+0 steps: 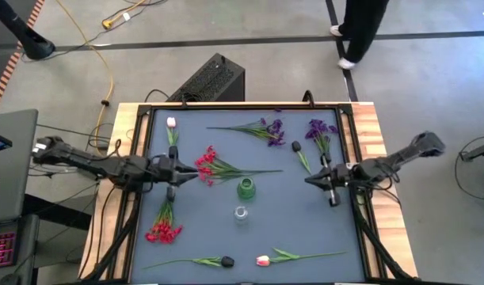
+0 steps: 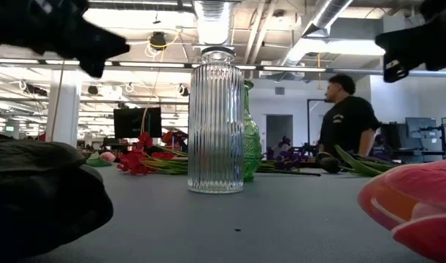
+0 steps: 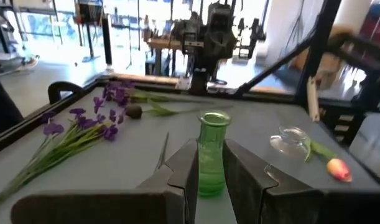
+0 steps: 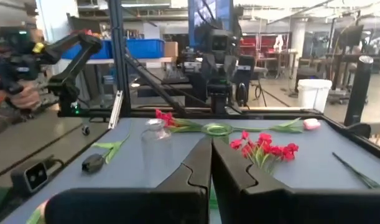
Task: Sort flowers into vase by color
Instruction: Put the left red flowers into the green vase
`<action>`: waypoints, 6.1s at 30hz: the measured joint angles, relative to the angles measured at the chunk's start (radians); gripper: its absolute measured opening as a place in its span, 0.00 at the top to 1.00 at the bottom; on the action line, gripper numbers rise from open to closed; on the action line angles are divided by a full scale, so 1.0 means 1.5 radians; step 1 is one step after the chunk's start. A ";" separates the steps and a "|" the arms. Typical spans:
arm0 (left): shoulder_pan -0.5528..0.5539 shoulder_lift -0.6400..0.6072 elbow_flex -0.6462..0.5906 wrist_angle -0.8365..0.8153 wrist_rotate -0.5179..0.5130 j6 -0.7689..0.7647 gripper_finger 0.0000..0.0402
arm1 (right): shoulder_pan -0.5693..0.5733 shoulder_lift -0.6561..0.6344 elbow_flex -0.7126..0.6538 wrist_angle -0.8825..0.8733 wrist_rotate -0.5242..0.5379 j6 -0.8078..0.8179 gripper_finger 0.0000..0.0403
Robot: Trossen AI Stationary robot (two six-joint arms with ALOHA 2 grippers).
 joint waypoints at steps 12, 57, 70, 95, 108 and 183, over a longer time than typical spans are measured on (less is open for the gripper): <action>0.006 0.197 0.198 -0.151 -0.035 0.088 0.85 | -0.091 0.287 0.190 -0.093 -0.063 -0.014 0.90; 0.254 0.312 0.395 -0.877 0.101 -0.461 0.65 | -0.099 0.617 0.359 -0.144 -0.034 -0.151 0.86; 0.222 0.418 0.395 -0.942 0.106 -0.421 0.65 | -0.099 0.617 0.359 -0.121 -0.034 -0.221 0.86; 0.107 0.634 0.395 -0.941 0.042 0.563 0.65 | -0.097 0.617 0.359 -0.135 -0.038 -0.180 0.86; 0.084 0.645 0.395 -0.951 0.062 0.650 0.65 | -0.097 0.617 0.359 -0.135 -0.038 -0.179 0.86; 0.105 0.224 0.206 0.300 0.226 0.243 1.00 | -0.095 0.617 0.359 -0.129 -0.038 -0.179 0.86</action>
